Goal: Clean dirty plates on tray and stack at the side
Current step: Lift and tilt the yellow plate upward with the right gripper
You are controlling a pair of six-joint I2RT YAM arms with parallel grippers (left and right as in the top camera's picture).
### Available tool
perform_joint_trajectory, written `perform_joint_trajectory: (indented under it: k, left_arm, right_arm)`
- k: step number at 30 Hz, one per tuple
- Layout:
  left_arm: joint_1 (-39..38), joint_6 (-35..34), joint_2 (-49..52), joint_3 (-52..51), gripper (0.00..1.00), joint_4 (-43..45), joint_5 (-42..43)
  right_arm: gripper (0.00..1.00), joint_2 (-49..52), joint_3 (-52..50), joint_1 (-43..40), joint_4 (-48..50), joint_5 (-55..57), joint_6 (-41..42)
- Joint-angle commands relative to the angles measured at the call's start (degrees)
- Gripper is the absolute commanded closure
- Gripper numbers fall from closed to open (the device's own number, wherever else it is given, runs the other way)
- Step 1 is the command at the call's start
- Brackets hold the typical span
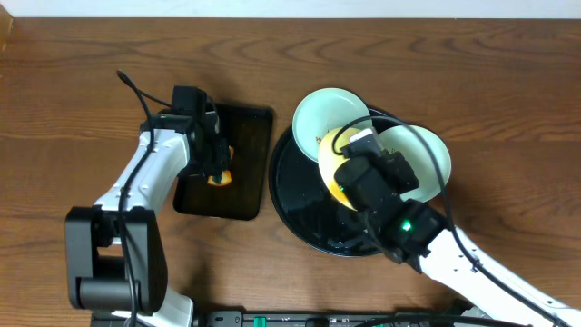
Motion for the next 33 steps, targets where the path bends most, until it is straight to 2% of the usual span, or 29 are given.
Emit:
perform_joint_trajectory:
  k: [1, 8, 10, 15, 16, 18, 22, 27, 33]
  left_arm:
    - [-0.13, 0.55, 1.92, -0.68, 0.91, 0.28, -0.74]
    - [-0.13, 0.55, 4.98, -0.87, 0.91, 1.14, -0.57]
    - [-0.13, 0.52, 6.27, -0.87, 0.88, 1.44, -0.55]
    - [-0.13, 0.52, 9.29, -0.87, 0.87, 1.22, -0.35]
    - [-0.13, 0.57, 9.35, -0.87, 0.86, 1.07, 0.31]
    - [-0.13, 0.74, 9.03, -0.74, 0.92, 0.83, 3.45]
    - [-0.13, 4.7, 7.58, -0.31, 0.93, 0.48, 12.76]
    - [-0.02, 5.68, 4.83, -0.31, 0.92, 0.92, 12.92]
    - [0.09, 4.11, 4.24, -0.48, 0.92, 3.32, 10.95]
  right_arm:
    - [0.99, -0.94, 1.53, 3.48, 2.08, 10.75, -6.32]
    - [0.99, -0.94, 1.53, 4.98, 2.69, 14.32, -6.8]
    - [0.99, -0.94, 1.53, 4.98, 2.71, 14.32, -6.71]
    - [0.99, -0.94, 1.53, 4.96, 2.54, 13.9, -0.94]
    - [0.99, -0.94, 1.53, 4.96, 2.43, 13.16, -0.22]
    - [0.99, -0.94, 1.53, 4.96, 2.27, 12.39, 0.98]
    - [0.99, -0.94, 1.53, 4.72, 2.29, 12.15, 1.16]
    - [0.99, -0.94, 1.53, 2.99, 2.25, 12.04, 4.63]
    - [0.99, -0.94, 1.53, 2.71, 2.27, 11.69, 5.05]
